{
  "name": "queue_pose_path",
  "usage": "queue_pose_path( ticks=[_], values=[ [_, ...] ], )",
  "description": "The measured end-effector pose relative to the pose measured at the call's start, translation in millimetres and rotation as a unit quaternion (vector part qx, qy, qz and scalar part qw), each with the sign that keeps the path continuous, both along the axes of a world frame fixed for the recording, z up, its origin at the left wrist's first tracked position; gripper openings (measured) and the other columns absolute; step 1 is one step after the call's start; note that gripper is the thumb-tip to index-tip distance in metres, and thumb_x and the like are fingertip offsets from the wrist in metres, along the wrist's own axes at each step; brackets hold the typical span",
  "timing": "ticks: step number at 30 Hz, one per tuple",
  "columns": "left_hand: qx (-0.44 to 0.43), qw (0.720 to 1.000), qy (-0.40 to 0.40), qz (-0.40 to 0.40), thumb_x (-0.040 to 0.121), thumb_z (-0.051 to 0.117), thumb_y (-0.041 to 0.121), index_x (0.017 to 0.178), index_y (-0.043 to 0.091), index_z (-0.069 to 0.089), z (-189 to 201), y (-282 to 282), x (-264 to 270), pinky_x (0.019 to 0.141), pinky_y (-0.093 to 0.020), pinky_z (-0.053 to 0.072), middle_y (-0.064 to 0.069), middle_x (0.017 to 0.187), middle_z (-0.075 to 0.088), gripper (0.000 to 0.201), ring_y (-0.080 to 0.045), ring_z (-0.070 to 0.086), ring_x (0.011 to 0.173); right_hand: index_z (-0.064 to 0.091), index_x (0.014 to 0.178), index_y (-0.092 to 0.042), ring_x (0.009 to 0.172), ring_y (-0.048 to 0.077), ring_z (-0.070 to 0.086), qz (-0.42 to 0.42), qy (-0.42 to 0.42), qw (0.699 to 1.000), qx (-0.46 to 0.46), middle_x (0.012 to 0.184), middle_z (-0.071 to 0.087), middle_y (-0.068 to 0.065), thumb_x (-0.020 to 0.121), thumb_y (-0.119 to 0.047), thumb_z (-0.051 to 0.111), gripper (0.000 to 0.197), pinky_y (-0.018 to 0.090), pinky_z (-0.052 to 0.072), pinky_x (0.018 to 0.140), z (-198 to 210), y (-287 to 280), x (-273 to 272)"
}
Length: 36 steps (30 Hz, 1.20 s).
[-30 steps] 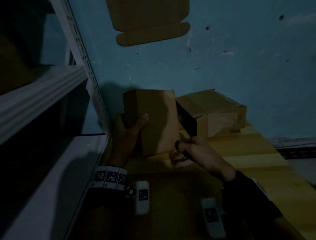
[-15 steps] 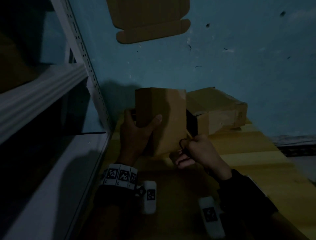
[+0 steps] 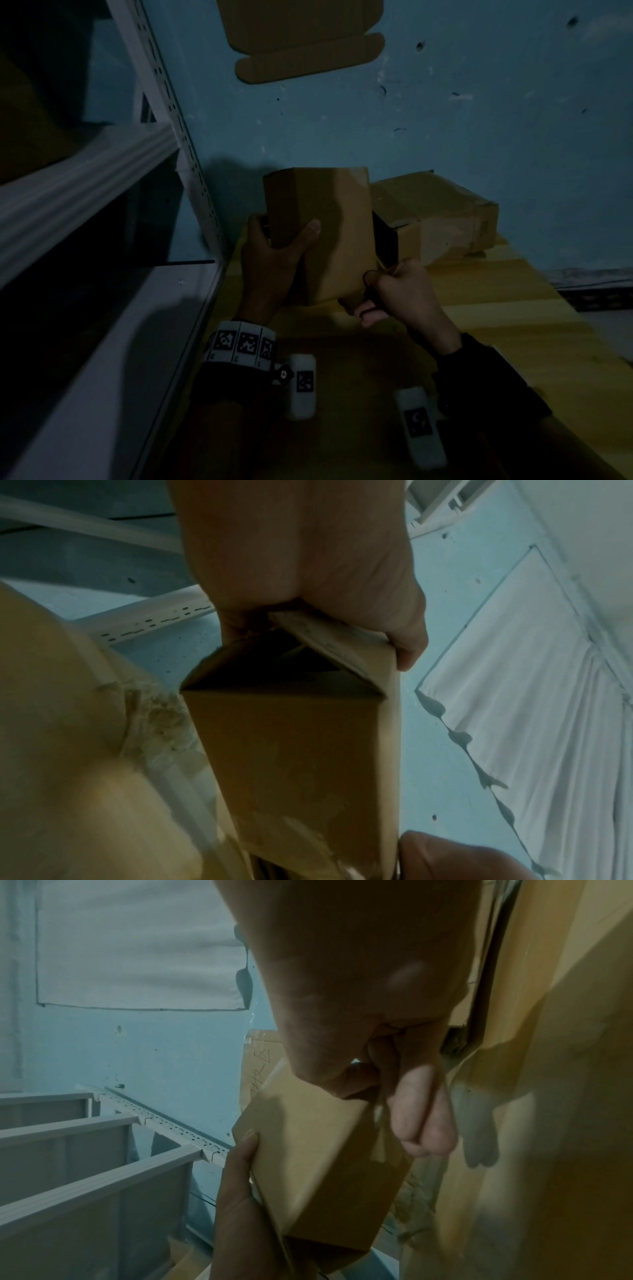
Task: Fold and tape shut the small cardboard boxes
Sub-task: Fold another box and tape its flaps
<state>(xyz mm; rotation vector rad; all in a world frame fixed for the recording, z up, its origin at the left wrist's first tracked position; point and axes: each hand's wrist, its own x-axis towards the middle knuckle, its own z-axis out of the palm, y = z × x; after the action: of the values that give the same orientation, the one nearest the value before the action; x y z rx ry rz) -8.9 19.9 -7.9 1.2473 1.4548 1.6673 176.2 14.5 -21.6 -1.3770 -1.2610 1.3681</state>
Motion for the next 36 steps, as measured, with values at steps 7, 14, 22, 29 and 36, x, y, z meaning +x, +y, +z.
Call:
queue_pose_path(
  ticks=[7,14,22,29,36],
  values=[
    [-0.032,0.994,-0.103,-0.003,0.076,0.078,0.05,0.131,0.023,0.052,4.4,1.8,-12.7,0.073,-0.027,0.056,0.005,0.113,0.065,0.066,-0.011,0.066,0.095,0.069,0.067,0.005,0.057,0.034,0.069,0.027,0.009,0.998,0.056,0.065,0.07,0.026,0.097,0.001,0.055,0.033,0.034,0.059,0.05,0.7,-1.1,2.9],
    [-0.074,0.986,-0.142,-0.043,0.067,0.077,0.062,0.132,0.02,0.057,5.5,3.1,-31.1,0.081,-0.04,0.058,-0.005,0.116,0.071,0.08,-0.024,0.071,0.101,0.071,0.089,0.01,0.067,0.034,0.071,0.184,0.031,0.974,0.126,0.078,0.073,0.028,0.105,-0.008,0.05,0.031,0.035,0.061,0.063,-1.8,-2.0,15.3],
    [-0.154,0.967,-0.129,-0.159,0.061,0.084,0.065,0.136,0.02,0.057,4.2,-6.6,-32.9,0.099,-0.052,0.051,-0.007,0.123,0.069,0.092,-0.03,0.068,0.111,0.073,0.076,0.003,0.055,0.022,0.071,0.227,0.001,0.958,0.176,0.069,0.073,0.023,0.086,-0.031,0.069,0.035,0.024,0.056,0.051,-3.5,0.5,18.7],
    [-0.238,0.938,-0.148,-0.205,0.073,0.08,0.044,0.126,0.018,0.061,8.1,-21.6,-36.1,0.101,-0.048,0.05,-0.008,0.116,0.073,0.063,-0.031,0.068,0.109,0.072,0.071,-0.003,0.052,0.021,0.07,0.354,0.001,0.923,0.151,0.065,0.072,0.019,0.091,-0.019,0.067,0.026,0.022,0.052,0.047,3.1,-4.3,23.8],
    [-0.243,0.93,-0.154,-0.228,0.076,0.08,0.039,0.127,0.017,0.059,11.7,-36.2,-35.3,0.099,-0.046,0.05,-0.007,0.115,0.073,0.06,-0.029,0.068,0.109,0.075,0.071,-0.007,0.05,0.019,0.069,0.44,0.057,0.885,0.139,0.064,0.073,0.012,0.096,-0.013,0.068,0.026,0.02,0.049,0.046,5.9,-8.8,27.1]
  ],
)
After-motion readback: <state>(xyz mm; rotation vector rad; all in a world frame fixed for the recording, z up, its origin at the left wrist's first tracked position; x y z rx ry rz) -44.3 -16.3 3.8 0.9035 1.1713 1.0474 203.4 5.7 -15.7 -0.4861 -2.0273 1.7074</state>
